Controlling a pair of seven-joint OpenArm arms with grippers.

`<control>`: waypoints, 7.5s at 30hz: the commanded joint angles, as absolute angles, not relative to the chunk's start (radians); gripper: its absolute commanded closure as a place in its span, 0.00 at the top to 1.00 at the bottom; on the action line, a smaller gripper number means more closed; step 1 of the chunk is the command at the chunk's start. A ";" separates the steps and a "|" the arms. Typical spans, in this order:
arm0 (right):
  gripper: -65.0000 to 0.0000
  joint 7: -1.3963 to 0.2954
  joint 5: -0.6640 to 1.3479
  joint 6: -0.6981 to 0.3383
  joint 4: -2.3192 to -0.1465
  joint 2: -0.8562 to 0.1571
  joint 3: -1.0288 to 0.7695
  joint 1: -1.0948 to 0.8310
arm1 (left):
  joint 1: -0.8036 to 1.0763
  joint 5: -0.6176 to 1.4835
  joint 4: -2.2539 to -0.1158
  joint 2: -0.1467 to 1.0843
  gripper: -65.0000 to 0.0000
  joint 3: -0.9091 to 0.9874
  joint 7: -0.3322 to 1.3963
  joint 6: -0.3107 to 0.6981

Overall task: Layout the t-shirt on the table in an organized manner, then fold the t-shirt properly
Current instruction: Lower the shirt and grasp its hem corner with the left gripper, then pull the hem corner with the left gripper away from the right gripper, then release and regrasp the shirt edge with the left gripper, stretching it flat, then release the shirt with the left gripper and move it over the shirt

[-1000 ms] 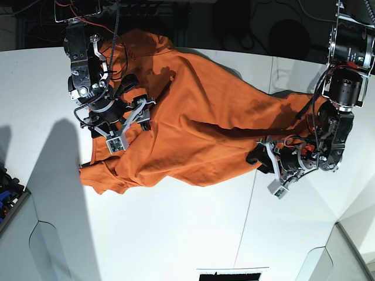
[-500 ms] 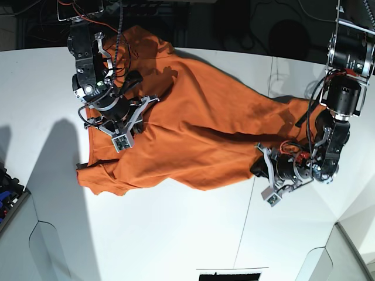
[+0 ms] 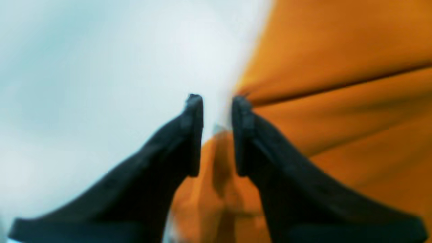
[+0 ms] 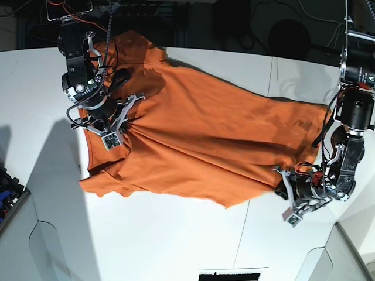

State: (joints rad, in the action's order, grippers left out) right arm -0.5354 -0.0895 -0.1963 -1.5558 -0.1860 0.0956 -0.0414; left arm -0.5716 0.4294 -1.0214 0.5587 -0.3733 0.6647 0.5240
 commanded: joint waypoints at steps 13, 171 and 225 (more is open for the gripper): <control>0.28 -0.588 -0.083 -0.178 -1.552 -0.200 0.091 -0.045 | -0.548 0.503 -1.224 0.582 0.49 -0.358 0.601 0.448; 0.28 -0.587 -0.041 -0.179 -1.552 -0.200 0.091 -0.044 | -0.390 0.812 -1.226 0.771 0.20 -0.142 0.828 0.635; 0.28 -0.645 0.123 -0.182 -1.548 -0.334 -0.033 0.157 | 0.213 0.706 -1.628 0.748 0.00 0.234 0.767 0.618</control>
State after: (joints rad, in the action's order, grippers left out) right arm -0.6594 0.1230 -0.1905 -1.5330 -0.3191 -0.0242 0.1413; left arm 0.2218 0.6991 -1.6138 0.7258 0.2234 0.7807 0.6174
